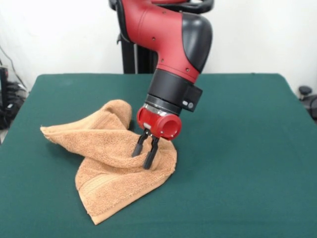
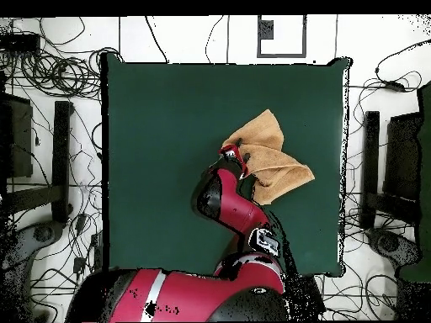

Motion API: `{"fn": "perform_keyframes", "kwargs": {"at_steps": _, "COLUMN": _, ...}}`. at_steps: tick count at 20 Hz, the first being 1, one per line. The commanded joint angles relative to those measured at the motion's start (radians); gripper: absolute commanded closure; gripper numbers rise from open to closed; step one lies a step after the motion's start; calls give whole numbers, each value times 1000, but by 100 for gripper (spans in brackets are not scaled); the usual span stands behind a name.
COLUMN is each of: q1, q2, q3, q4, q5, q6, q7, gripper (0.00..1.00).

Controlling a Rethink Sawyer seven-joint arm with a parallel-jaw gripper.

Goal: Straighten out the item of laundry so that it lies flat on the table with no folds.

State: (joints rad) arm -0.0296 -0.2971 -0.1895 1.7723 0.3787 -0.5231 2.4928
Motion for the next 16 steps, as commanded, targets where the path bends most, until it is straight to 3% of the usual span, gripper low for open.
{"fn": "perform_keyframes", "kwargs": {"at_steps": 1, "q1": 81, "q2": 50, "q3": 165, "q4": 48, "q5": 85, "q6": 63, "q7": 228, "gripper": 0}}
{"fn": "perform_keyframes", "kwargs": {"at_steps": 16, "q1": 156, "q2": 65, "q3": 168, "q4": 47, "q5": 226, "q6": 84, "q7": 222, "gripper": 0}}
